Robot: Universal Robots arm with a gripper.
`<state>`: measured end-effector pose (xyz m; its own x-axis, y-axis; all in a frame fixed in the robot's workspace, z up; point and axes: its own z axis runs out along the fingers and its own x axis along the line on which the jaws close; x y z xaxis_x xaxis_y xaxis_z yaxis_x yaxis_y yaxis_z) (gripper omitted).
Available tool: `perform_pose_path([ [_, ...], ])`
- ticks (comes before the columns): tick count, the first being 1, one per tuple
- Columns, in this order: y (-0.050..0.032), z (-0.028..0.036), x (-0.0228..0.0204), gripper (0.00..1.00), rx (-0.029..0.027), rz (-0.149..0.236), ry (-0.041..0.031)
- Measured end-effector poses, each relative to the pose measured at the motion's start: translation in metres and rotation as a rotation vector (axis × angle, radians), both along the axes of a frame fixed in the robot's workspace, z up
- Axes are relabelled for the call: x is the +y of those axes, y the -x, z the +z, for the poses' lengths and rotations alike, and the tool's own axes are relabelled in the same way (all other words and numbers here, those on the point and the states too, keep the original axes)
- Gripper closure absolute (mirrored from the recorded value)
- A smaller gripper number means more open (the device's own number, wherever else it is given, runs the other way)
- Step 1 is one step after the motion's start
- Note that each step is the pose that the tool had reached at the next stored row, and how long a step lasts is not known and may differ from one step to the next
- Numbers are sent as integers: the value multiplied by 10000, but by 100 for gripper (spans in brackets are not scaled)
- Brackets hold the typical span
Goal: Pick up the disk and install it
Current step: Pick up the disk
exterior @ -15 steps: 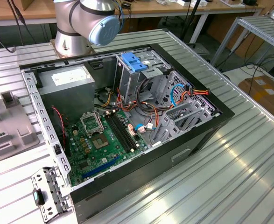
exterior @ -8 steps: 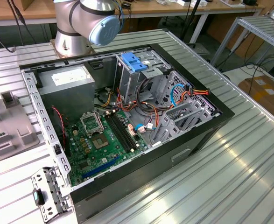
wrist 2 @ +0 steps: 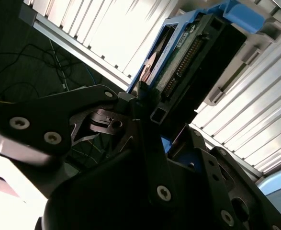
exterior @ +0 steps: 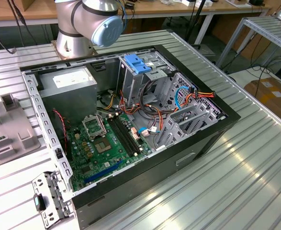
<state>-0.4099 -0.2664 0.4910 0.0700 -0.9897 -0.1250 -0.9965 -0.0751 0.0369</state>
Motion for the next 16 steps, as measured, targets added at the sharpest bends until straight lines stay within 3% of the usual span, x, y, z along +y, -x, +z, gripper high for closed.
perform_pose_path([
  [16, -29, 0, -40, 64, 0, 0, 0],
])
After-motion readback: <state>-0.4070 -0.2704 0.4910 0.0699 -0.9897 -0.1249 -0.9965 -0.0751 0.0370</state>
